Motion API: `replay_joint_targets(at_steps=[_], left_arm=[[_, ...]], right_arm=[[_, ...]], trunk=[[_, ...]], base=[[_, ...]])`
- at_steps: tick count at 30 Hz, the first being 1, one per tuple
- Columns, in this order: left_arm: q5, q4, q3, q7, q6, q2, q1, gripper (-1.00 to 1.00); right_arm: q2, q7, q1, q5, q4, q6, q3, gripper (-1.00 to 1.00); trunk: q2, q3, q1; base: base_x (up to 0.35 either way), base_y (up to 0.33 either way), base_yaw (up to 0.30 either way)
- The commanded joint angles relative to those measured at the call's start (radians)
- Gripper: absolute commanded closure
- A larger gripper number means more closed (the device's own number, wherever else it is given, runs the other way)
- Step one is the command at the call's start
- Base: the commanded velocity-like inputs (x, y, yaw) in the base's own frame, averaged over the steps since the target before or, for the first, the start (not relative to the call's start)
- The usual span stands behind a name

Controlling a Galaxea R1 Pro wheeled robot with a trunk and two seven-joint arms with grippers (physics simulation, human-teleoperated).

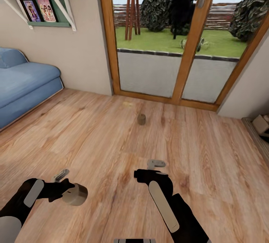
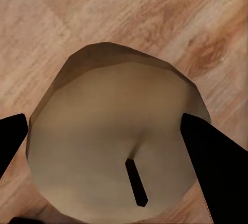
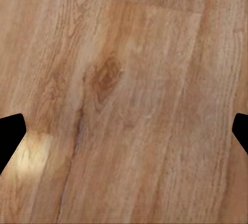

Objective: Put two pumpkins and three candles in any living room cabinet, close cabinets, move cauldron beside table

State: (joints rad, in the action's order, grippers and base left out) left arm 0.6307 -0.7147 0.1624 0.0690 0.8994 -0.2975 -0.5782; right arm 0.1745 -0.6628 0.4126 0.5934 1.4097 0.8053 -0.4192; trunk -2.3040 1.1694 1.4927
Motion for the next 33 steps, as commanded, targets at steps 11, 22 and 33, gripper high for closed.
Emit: replay_joint_targets(at_steps=[11,22,33], left_arm=[[0.004,0.000,0.000,0.001,0.000,0.000,0.000,1.00],[0.004,0.000,0.000,0.001,0.001,0.000,0.000,1.00],[0.005,0.000,0.000,0.002,0.004,0.000,0.000,1.00]], right_arm=[[0.000,0.000,0.000,0.001,0.000,0.000,0.002,-1.00],[0.000,0.000,0.000,0.001,0.000,0.001,0.004,-1.00],[0.000,-0.001,0.000,0.000,-0.002,-0.003,0.012,-1.00]], trunk=[[0.000,0.000,0.000],[0.000,0.000,0.000],[0.000,0.000,0.000]], base=[[0.283,0.000,0.030],[0.283,0.000,0.000],[0.283,0.000,0.000]])
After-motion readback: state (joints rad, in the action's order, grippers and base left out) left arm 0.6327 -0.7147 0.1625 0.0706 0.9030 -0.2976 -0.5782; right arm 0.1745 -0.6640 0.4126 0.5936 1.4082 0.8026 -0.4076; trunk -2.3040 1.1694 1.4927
